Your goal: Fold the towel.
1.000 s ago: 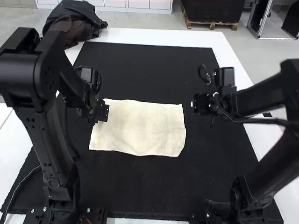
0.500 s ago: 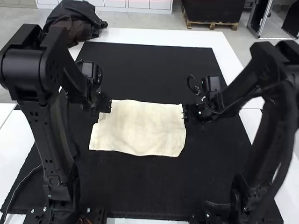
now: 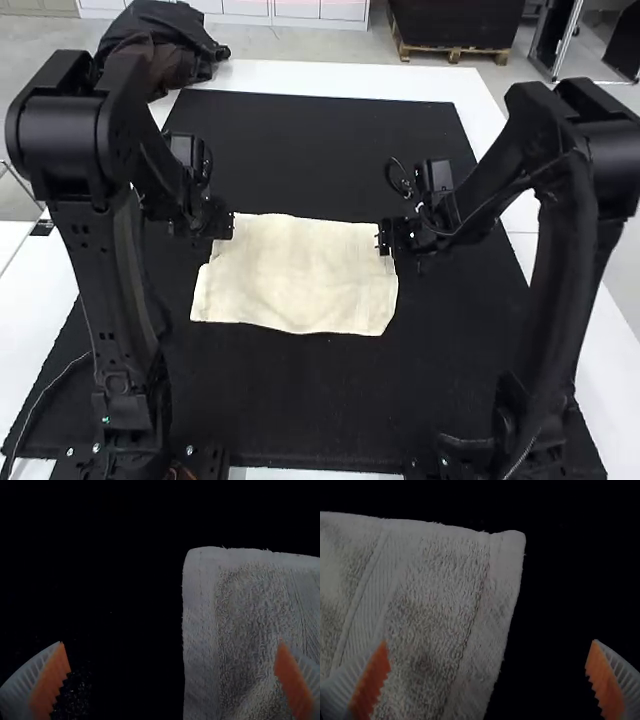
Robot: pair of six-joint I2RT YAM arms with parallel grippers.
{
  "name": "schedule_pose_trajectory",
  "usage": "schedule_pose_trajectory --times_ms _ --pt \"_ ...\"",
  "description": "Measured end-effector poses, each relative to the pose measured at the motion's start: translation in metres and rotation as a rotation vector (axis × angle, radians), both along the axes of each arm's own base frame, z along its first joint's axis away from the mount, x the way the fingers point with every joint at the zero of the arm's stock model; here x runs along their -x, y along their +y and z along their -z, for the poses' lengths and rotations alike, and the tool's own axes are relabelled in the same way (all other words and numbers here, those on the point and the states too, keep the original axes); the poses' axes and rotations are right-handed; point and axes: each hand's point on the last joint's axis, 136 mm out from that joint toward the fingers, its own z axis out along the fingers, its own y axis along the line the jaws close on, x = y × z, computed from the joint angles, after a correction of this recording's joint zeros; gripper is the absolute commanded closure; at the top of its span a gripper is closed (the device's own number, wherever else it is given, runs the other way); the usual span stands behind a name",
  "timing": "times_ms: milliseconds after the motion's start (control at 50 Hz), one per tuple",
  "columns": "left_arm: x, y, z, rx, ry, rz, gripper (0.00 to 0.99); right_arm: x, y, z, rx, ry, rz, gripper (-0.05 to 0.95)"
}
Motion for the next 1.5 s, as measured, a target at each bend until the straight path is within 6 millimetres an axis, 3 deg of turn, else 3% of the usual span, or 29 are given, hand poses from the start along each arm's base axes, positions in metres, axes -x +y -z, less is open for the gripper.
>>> schedule_pose_trajectory --times_ms 160,520,760,880,900,940,960,1000,1060,1160,1500 --pt "-0.007 0.0 0.006 0.003 0.01 0.003 0.036 -0.003 0.001 0.011 0.007 0.018 0.001 0.0" --pt "-0.006 -0.001 0.025 0.009 0.053 0.005 0.036 -0.01 0.002 0.011 0.006 0.012 0.003 -0.01" --pt "-0.005 -0.001 0.025 0.011 0.055 0.003 0.051 -0.009 0.002 0.013 0.019 0.011 -0.004 0.01" --pt "-0.005 -0.002 0.025 0.01 0.055 0.009 0.174 -0.01 0.002 0.015 0.062 0.001 -0.017 0.13" --pt "-0.006 -0.002 0.025 0.009 0.055 0.01 0.221 -0.01 0.001 0.015 0.067 0.0 -0.016 0.22" --pt "-0.006 -0.002 0.025 0.006 0.055 0.015 0.334 -0.011 0.0 0.015 0.074 -0.002 -0.018 0.51" --pt "-0.006 -0.002 0.026 0.006 0.054 0.017 0.431 -0.011 0.0 0.015 0.081 -0.005 -0.018 0.69" --pt "-0.008 -0.004 0.026 0.008 0.047 0.029 0.684 -0.012 0.002 0.014 0.077 -0.01 -0.03 0.93" --pt "-0.012 -0.008 0.026 0.011 0.029 0.048 0.98 -0.013 0.012 0.015 0.065 -0.014 -0.066 0.93" --pt "-0.019 -0.009 0.027 -0.009 -0.014 0.073 0.972 -0.015 0.018 0.013 0.056 -0.024 -0.086 0.93" --pt "-0.019 -0.009 0.028 -0.032 -0.043 0.093 0.97 -0.015 0.015 0.013 0.029 -0.023 -0.079 0.93"
